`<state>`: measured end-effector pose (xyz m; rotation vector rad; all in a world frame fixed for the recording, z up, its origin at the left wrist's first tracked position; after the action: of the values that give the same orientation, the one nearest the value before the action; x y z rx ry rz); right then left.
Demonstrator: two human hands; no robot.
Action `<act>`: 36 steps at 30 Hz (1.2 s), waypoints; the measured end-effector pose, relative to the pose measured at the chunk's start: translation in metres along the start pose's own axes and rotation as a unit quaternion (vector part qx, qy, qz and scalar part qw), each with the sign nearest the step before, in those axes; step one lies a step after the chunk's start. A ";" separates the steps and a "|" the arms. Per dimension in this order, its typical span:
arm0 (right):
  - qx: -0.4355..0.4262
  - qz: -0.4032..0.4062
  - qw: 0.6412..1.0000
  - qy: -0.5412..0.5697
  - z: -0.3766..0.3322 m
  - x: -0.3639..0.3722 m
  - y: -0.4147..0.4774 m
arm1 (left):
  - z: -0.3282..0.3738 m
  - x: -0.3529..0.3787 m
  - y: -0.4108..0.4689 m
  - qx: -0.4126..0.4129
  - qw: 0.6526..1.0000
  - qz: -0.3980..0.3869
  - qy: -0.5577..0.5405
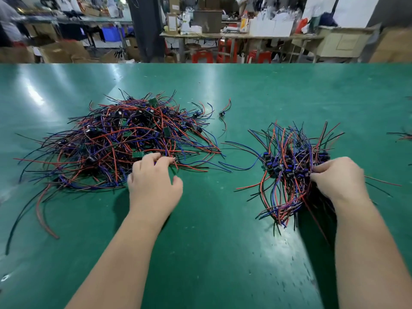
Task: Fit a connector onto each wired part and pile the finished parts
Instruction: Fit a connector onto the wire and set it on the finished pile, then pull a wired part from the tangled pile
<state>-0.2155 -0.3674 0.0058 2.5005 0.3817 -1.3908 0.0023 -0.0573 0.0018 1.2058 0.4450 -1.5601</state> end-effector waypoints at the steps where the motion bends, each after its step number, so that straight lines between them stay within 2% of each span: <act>1: -0.001 0.014 1.000 0.011 -0.001 -0.003 0.000 | -0.006 0.003 0.000 -0.021 0.999 -0.021 0.030; 3: 0.006 0.045 0.998 0.038 0.001 -0.011 0.000 | -0.012 0.008 -0.001 -0.041 0.997 -0.043 0.054; 5: 0.019 0.062 0.997 0.048 0.006 -0.016 0.001 | -0.013 0.006 0.000 -0.048 0.997 -0.033 0.056; 9: 0.037 0.018 0.999 0.022 0.011 -0.012 -0.001 | -0.012 -0.010 -0.002 -0.048 0.995 0.049 0.079; 11: 0.032 0.014 0.999 0.018 0.008 -0.011 -0.002 | -0.016 -0.017 -0.001 -0.069 0.991 0.066 0.099; 14: 0.004 0.059 0.997 0.047 -0.003 -0.020 -0.008 | -0.034 -0.015 0.005 -0.111 0.986 0.012 0.127; 17: -0.058 0.108 0.989 0.078 -0.022 -0.028 -0.018 | -0.047 -0.008 0.012 -0.115 0.989 -0.046 0.074; 23: -0.120 0.105 0.982 0.104 -0.046 -0.020 -0.031 | -0.053 -0.023 0.017 -0.118 0.991 0.028 0.061; 27: -0.129 0.098 0.981 0.107 -0.052 -0.016 -0.034 | -0.053 -0.010 0.020 -0.089 0.987 -0.024 0.128; 29: -0.133 0.091 0.980 0.115 -0.054 -0.014 -0.036 | -0.054 -0.006 0.022 -0.084 0.990 -0.026 0.111; 33: -0.151 0.093 0.975 0.134 -0.061 -0.011 -0.042 | -0.055 -0.015 0.021 -0.087 0.994 0.049 0.041; 36: -0.155 0.087 0.969 0.170 -0.065 -0.008 -0.047 | -0.042 -0.039 0.015 -0.035 0.985 0.171 -0.001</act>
<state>-0.1845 -0.3023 0.0420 2.4347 0.3982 -0.7684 0.0319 -0.0103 0.0221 1.1590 0.2711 -1.2412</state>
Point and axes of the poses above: each hand's wrist, its own y-axis towards the middle knuckle, its own x-axis out of the palm, z = x × y, the point moved 8 cm from there along y, towards the middle knuckle
